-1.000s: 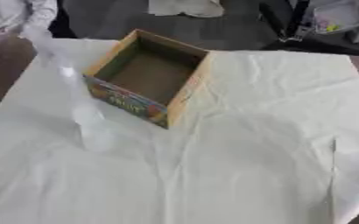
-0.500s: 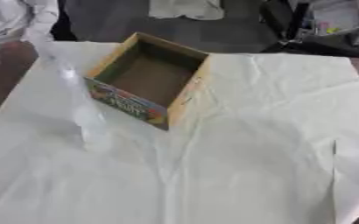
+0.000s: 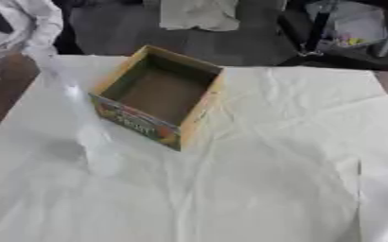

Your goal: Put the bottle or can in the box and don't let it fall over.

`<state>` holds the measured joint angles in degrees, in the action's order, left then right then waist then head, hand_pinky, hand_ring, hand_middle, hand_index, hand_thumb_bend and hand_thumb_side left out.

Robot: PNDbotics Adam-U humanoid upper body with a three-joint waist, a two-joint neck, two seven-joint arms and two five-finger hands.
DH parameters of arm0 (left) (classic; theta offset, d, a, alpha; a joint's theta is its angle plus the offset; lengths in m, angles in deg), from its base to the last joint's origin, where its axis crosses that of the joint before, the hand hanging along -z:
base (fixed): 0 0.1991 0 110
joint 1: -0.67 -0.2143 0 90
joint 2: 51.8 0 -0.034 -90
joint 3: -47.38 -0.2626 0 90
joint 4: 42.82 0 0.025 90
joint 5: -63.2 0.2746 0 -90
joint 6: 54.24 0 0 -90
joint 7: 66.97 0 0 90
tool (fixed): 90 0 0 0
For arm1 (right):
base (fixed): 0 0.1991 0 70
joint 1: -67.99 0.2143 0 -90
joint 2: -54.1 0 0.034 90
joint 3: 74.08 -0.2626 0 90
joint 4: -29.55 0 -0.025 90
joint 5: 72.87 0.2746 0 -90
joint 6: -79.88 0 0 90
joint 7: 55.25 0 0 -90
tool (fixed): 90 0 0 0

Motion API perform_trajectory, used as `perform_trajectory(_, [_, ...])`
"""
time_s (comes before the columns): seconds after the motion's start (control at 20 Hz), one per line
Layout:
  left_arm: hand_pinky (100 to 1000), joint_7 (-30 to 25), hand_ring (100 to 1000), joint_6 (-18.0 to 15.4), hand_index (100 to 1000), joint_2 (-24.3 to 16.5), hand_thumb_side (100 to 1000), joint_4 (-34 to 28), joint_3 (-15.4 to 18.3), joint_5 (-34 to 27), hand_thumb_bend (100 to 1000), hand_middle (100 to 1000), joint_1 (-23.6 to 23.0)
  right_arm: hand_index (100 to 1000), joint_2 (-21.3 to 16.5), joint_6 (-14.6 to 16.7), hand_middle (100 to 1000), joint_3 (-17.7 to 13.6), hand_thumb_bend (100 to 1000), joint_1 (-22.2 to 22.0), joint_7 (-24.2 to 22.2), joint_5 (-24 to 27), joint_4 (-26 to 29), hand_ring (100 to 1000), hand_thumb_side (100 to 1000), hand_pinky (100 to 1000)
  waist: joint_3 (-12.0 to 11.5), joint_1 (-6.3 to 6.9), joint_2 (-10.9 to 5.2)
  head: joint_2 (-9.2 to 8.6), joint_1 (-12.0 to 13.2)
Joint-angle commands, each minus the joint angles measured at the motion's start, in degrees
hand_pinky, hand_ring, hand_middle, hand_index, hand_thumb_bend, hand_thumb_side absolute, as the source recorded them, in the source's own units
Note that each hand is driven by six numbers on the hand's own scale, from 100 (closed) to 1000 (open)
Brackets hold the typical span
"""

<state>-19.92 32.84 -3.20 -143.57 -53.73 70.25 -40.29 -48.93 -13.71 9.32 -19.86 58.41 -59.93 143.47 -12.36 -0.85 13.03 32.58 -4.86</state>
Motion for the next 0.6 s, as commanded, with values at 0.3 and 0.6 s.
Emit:
perform_trajectory(0.3, [855,-1.1,849,-1.4,884,1.2,887,2.4,-1.0,1.2,138,822,3.5,731,-1.2,-0.3,602,0.1,100,0.8,-0.4,0.2,0.7,711,581,725,0.4,0.57,-0.12,-0.47,0.0])
perform_trajectory(0.6, [868,-1.3,867,-2.4,887,2.7,823,3.4,-1.8,1.2,160,831,4.7,730,-1.1,-0.4,601,0.4,100,1.3,-0.7,0.2,0.7,709,583,725,0.9,0.72,0.37,-0.43,0.2])
